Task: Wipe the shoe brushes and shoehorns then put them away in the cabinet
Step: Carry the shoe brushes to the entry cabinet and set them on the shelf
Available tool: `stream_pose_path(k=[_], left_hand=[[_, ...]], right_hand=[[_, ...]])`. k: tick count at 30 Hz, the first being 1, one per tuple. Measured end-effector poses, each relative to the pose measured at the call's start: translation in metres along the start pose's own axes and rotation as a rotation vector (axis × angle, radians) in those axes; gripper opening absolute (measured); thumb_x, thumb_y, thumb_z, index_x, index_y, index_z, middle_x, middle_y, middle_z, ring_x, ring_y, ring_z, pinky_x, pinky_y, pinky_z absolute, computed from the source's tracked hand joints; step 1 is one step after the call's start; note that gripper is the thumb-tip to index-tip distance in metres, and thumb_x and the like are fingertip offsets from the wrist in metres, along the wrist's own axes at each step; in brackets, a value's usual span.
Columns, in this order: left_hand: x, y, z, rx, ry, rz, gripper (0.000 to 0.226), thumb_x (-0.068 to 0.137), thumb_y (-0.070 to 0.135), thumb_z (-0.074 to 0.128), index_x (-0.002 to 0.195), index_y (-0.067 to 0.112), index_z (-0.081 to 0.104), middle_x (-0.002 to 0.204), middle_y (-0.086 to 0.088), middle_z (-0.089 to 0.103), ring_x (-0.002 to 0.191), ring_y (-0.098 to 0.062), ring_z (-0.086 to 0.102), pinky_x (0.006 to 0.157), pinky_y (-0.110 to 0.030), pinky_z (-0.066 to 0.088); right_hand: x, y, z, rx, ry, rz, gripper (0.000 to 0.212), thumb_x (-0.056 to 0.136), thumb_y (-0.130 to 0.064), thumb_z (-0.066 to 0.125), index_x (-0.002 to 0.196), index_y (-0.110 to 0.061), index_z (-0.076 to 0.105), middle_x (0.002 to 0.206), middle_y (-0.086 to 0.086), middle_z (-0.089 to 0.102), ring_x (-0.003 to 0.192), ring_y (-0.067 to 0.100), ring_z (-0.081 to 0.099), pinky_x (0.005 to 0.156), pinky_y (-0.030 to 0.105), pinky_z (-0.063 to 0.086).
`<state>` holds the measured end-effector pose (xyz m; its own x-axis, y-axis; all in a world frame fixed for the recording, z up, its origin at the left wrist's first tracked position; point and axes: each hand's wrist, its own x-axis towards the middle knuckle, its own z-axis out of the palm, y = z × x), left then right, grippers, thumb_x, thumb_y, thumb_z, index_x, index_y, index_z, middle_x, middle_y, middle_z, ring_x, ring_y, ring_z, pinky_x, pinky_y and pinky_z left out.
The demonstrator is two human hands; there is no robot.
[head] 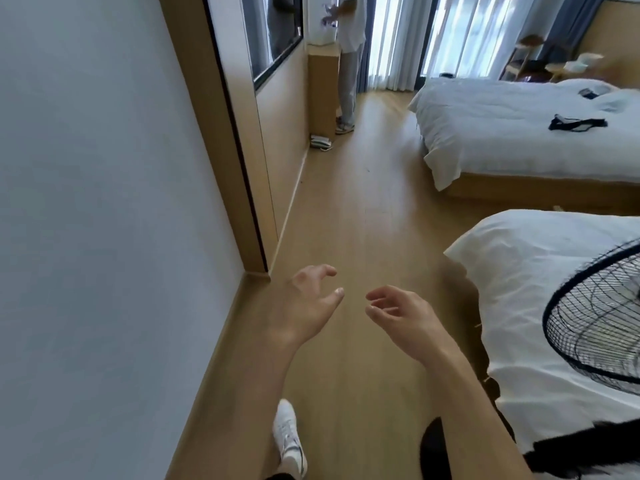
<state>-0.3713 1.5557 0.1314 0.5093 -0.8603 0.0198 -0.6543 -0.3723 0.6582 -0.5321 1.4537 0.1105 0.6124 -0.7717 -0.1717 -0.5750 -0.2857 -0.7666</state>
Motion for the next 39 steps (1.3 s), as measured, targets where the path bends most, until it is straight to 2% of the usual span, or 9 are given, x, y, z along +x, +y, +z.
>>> stream_pose_path(k=[7, 12, 19, 25, 28, 32, 36, 39], left_hand=[[0.194, 0.003, 0.022, 0.008, -0.089, 0.098, 0.036, 0.093, 0.037, 0.061, 0.126, 0.024, 0.060, 0.132, 0.006, 0.058, 0.121, -0.010, 0.053, 0.095, -0.021, 0.039], [0.341, 0.028, 0.019, 0.034, -0.144, 0.195, 0.034, 0.092, 0.035, 0.062, 0.123, 0.020, 0.062, 0.129, 0.002, 0.061, 0.118, -0.014, 0.056, 0.096, -0.024, 0.040], [0.494, 0.058, 0.050, 0.020, -0.206, 0.312, 0.032, 0.089, 0.035, 0.065, 0.119, 0.024, 0.065, 0.123, 0.006, 0.064, 0.113, -0.011, 0.058, 0.090, -0.018, 0.038], [0.620, 0.080, 0.096, 0.045, -0.234, 0.309, 0.031, 0.089, 0.037, 0.065, 0.118, 0.025, 0.065, 0.122, 0.004, 0.064, 0.111, -0.012, 0.059, 0.087, -0.021, 0.040], [0.690, 0.097, 0.117, 0.087, -0.229, 0.287, 0.032, 0.090, 0.037, 0.064, 0.119, 0.024, 0.064, 0.124, 0.002, 0.063, 0.111, -0.014, 0.058, 0.088, -0.022, 0.040], [0.787, 0.136, 0.137, 0.158, -0.249, 0.247, 0.034, 0.090, 0.037, 0.063, 0.122, 0.024, 0.063, 0.129, 0.002, 0.061, 0.110, -0.018, 0.058, 0.091, -0.027, 0.043], [0.876, 0.175, 0.159, 0.182, -0.211, 0.246, 0.035, 0.091, 0.038, 0.062, 0.123, 0.024, 0.062, 0.130, 0.003, 0.060, 0.116, -0.017, 0.056, 0.092, -0.026, 0.041], [0.930, 0.200, 0.185, 0.189, -0.238, 0.255, 0.036, 0.091, 0.038, 0.063, 0.124, 0.025, 0.061, 0.131, 0.004, 0.060, 0.113, -0.018, 0.057, 0.093, -0.026, 0.041]], right_hand=[[0.162, 0.006, -0.039, -0.028, 0.081, 0.084, 0.022, 0.094, -0.036, 0.066, 0.114, -0.028, 0.068, 0.103, -0.010, 0.069, 0.090, 0.001, 0.066, 0.083, 0.028, 0.059], [0.281, -0.012, -0.089, -0.002, 0.181, 0.124, 0.022, 0.094, -0.037, 0.065, 0.114, -0.029, 0.069, 0.102, -0.011, 0.071, 0.091, -0.002, 0.066, 0.073, 0.020, 0.055], [0.403, 0.005, -0.145, 0.071, 0.319, 0.190, 0.022, 0.093, -0.035, 0.066, 0.114, -0.029, 0.068, 0.099, -0.014, 0.070, 0.090, -0.006, 0.065, 0.069, 0.009, 0.048], [0.519, 0.040, -0.196, 0.058, 0.331, 0.217, 0.026, 0.093, -0.037, 0.065, 0.118, -0.027, 0.066, 0.105, -0.010, 0.070, 0.094, 0.003, 0.067, 0.076, 0.020, 0.054], [0.591, 0.060, -0.227, 0.001, 0.311, 0.222, 0.030, 0.093, -0.037, 0.065, 0.122, -0.026, 0.064, 0.113, -0.005, 0.068, 0.103, 0.010, 0.065, 0.086, 0.027, 0.055], [0.688, 0.076, -0.282, -0.101, 0.272, 0.208, 0.035, 0.094, -0.037, 0.062, 0.127, -0.024, 0.063, 0.125, -0.002, 0.065, 0.111, 0.013, 0.061, 0.092, 0.028, 0.050], [0.767, 0.090, -0.341, -0.095, 0.273, 0.204, 0.036, 0.093, -0.037, 0.062, 0.126, -0.024, 0.063, 0.125, -0.001, 0.065, 0.111, 0.014, 0.060, 0.092, 0.029, 0.050], [0.808, 0.112, -0.377, -0.075, 0.289, 0.234, 0.036, 0.092, -0.036, 0.062, 0.127, -0.026, 0.061, 0.126, -0.001, 0.063, 0.114, 0.015, 0.059, 0.094, 0.031, 0.050]])
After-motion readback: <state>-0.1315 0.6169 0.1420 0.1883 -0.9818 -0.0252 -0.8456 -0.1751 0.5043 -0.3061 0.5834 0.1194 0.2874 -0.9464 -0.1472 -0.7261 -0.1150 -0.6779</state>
